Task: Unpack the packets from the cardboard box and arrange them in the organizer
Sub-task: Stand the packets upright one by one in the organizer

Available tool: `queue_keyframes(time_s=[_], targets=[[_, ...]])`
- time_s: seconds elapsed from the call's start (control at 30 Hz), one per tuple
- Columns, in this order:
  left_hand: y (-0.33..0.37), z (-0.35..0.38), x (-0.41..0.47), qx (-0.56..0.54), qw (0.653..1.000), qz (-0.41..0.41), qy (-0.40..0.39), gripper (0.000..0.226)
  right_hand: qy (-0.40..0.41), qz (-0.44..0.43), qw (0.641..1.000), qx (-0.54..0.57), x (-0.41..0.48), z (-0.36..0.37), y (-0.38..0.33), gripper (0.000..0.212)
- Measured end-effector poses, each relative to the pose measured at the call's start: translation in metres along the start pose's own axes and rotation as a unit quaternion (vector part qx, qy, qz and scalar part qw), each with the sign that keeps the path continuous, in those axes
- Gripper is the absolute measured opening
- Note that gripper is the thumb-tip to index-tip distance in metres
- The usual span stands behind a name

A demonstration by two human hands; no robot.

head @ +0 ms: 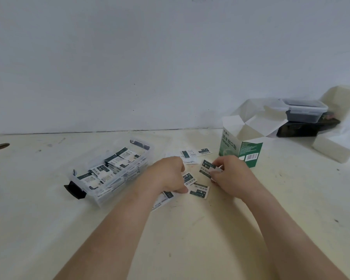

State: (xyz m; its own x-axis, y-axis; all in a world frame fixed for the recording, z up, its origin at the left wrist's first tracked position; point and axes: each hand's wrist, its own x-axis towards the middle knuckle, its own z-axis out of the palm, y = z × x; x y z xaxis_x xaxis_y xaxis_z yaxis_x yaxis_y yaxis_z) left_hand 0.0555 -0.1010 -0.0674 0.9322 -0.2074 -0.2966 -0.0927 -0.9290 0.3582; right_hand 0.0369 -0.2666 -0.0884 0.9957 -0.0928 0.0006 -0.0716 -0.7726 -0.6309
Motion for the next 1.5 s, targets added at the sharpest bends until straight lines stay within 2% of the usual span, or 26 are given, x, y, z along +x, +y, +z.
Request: queue_keyframes(time_s=[0.17, 0.3, 0.4, 0.43, 0.5, 0.53, 0.57, 0.63, 0.73, 0.77, 0.83, 0.93, 1.03, 1.1, 1.3, 1.43, 1.5], targets=[[-0.003, -0.004, 0.000, -0.038, 0.999, 0.006, -0.013, 0.029, -0.037, 0.034, 0.989, 0.137, 0.003, -0.001, 0.004, 0.013], [-0.010, -0.004, -0.002, -0.075, 0.997, 0.028, 0.014, 0.018, -0.053, 0.028, 0.975, 0.212, 0.004, -0.003, 0.006, 0.013], [-0.012, -0.012, -0.006, -0.202, 0.977, 0.057, 0.030, 0.023, -0.043, 0.036, 0.952, 0.300, 0.003, -0.004, 0.005, 0.014], [-0.011, -0.014, -0.008, -0.274, 0.958, 0.071, 0.055, 0.024, -0.042, 0.044, 0.933, 0.355, 0.002, -0.005, 0.004, 0.015], [-0.004, -0.011, -0.011, -0.429, 0.894, 0.078, 0.101, 0.026, -0.074, 0.067, 0.857, 0.505, -0.002, -0.006, -0.001, 0.027], [0.000, -0.006, -0.013, -0.479, 0.867, 0.074, 0.111, 0.026, -0.098, 0.073, 0.818, 0.562, -0.003, -0.005, -0.005, 0.034], [0.005, 0.001, -0.013, -0.495, 0.857, 0.071, 0.123, 0.026, -0.121, 0.063, 0.798, 0.587, -0.005, -0.003, -0.009, 0.036], [0.013, 0.016, -0.013, -0.468, 0.867, 0.077, 0.155, 0.026, -0.140, 0.020, 0.792, 0.594, -0.011, 0.007, -0.018, 0.030], [0.018, 0.025, -0.011, -0.382, 0.894, 0.091, 0.215, 0.031, -0.080, 0.019, 0.800, 0.594, -0.013, 0.017, -0.022, 0.010], [0.016, 0.021, -0.013, -0.355, 0.903, 0.092, 0.224, 0.031, -0.068, 0.025, 0.800, 0.595, -0.012, 0.018, -0.022, 0.010], [0.006, 0.007, -0.022, -0.289, 0.931, 0.095, 0.201, 0.030, -0.064, 0.034, 0.801, 0.595, -0.011, 0.014, -0.019, 0.015], [-0.016, -0.009, -0.042, -0.068, 0.989, 0.067, 0.109, 0.039, -0.063, 0.044, 0.798, 0.598, -0.009, 0.010, -0.016, 0.018], [-0.033, 0.000, -0.058, 0.104, 0.993, 0.005, 0.061, 0.062, -0.075, 0.065, 0.786, 0.610, -0.011, 0.012, -0.020, 0.018], [-0.038, 0.006, -0.060, 0.116, 0.992, -0.007, 0.053, 0.065, -0.086, 0.074, 0.781, 0.614, -0.015, 0.013, -0.023, 0.017], [-0.043, 0.006, -0.051, 0.051, 0.998, -0.028, 0.028, 0.056, -0.118, 0.100, 0.792, 0.590, -0.016, 0.017, -0.024, 0.010], [-0.047, 0.006, -0.051, -0.020, 1.000, -0.020, 0.011, 0.053, -0.145, 0.115, 0.808, 0.559, -0.016, 0.020, -0.026, 0.002], [-0.045, 0.010, -0.052, -0.100, 0.995, -0.007, 0.021, 0.048, -0.147, 0.120, 0.810, 0.555, -0.016, 0.022, -0.026, 0.009]])
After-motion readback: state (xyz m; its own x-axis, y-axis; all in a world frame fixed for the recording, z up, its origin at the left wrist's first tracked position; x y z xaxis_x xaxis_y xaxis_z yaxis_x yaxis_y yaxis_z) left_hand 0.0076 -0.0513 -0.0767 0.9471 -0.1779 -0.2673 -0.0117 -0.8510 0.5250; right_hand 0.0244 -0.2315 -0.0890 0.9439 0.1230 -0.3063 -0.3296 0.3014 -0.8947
